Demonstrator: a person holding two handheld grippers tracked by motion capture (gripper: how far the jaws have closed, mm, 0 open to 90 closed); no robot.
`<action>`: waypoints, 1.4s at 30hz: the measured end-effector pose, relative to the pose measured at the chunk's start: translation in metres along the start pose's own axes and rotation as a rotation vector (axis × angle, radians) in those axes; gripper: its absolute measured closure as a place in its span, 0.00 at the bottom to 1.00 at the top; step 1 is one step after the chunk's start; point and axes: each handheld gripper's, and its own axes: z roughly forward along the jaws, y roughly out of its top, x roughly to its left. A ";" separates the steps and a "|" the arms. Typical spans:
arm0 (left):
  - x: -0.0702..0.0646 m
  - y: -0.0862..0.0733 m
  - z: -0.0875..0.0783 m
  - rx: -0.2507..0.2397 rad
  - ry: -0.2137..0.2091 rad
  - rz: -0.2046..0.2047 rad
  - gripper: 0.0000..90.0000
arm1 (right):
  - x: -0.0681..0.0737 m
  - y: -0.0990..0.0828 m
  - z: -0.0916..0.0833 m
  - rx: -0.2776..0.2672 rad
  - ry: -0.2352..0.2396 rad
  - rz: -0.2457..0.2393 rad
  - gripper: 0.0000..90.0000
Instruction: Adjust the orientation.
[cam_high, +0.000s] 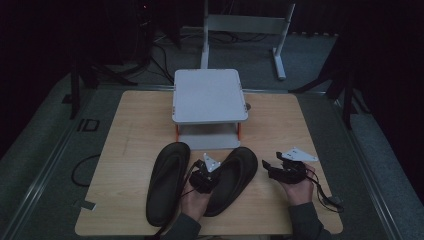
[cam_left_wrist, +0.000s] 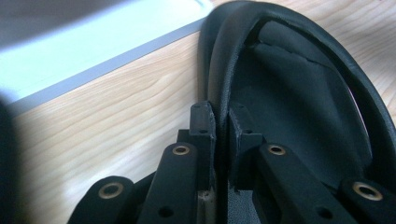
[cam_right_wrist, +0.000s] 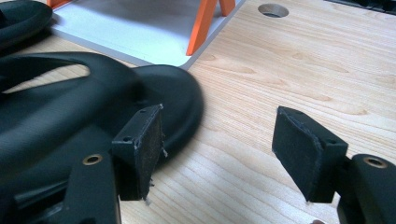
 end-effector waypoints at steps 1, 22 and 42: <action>0.002 -0.002 -0.004 -0.004 0.009 -0.016 0.92 | 0.000 0.000 0.000 0.001 0.000 -0.001 0.36; 0.021 -0.043 -0.053 -0.042 0.243 -0.215 0.88 | 0.001 -0.001 0.001 0.002 0.004 -0.001 0.37; 0.066 -0.047 -0.088 -0.161 0.110 -0.182 0.67 | 0.003 -0.002 0.000 0.006 0.007 -0.010 0.36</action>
